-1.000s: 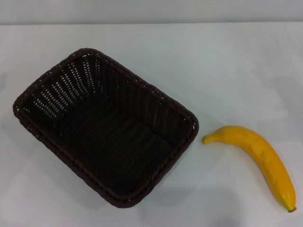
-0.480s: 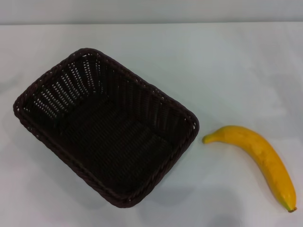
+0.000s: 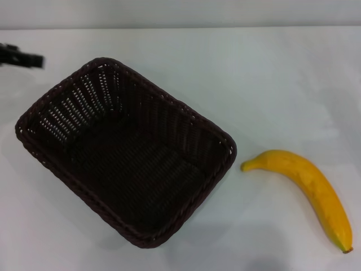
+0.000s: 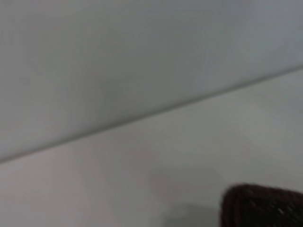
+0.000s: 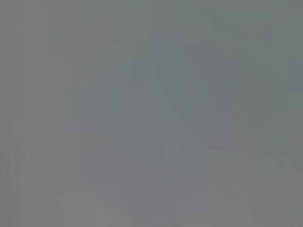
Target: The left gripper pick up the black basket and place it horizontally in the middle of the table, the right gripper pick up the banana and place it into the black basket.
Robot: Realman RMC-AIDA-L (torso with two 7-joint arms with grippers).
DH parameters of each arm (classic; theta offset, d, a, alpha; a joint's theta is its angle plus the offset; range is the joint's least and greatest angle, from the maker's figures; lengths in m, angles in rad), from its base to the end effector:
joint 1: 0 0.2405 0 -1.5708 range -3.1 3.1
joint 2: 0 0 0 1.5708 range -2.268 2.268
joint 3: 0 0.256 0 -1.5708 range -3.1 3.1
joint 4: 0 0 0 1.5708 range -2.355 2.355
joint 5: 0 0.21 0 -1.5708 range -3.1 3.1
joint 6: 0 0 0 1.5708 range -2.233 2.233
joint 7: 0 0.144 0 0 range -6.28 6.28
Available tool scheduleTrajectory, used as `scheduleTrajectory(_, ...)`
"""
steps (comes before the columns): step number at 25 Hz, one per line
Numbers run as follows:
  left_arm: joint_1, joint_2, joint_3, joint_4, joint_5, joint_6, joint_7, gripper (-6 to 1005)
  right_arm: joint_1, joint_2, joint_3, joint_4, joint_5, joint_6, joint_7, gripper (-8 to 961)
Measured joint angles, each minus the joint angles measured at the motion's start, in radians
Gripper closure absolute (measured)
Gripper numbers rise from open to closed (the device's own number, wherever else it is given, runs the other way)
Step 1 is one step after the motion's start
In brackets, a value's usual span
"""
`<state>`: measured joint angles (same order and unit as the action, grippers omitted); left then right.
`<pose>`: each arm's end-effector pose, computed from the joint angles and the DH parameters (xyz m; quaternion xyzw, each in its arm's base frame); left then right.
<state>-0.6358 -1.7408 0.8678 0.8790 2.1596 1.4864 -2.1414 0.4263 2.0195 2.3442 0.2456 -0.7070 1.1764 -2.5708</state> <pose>-0.2620 0.4032 0.1497 -0.8927 -0.3835 -0.0534 0.2307 0.3484 0.3522 0.0751 -0.6626 0.2333 0.3611 0.6133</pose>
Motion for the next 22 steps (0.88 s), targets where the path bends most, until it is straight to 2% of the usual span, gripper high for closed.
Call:
scheduleTrajectory(8, -0.057, -0.068, 0.022, -0.065, 0.129, -0.002, 0.041, 248, -0.007, 0.001, -0.001, -0.002, 0.0, 0.004, 0.026, 89)
scheduleTrajectory(17, -0.059, -0.105, 0.026, -0.096, 0.152, -0.015, 0.057, 263, 0.003, -0.001, -0.002, -0.002, 0.0, 0.003, 0.022, 89)
scheduleTrajectory(22, -0.057, -0.113, 0.026, -0.097, 0.153, -0.021, 0.058, 271, 0.009, -0.003, 0.002, -0.002, 0.0, 0.002, 0.02, 90)
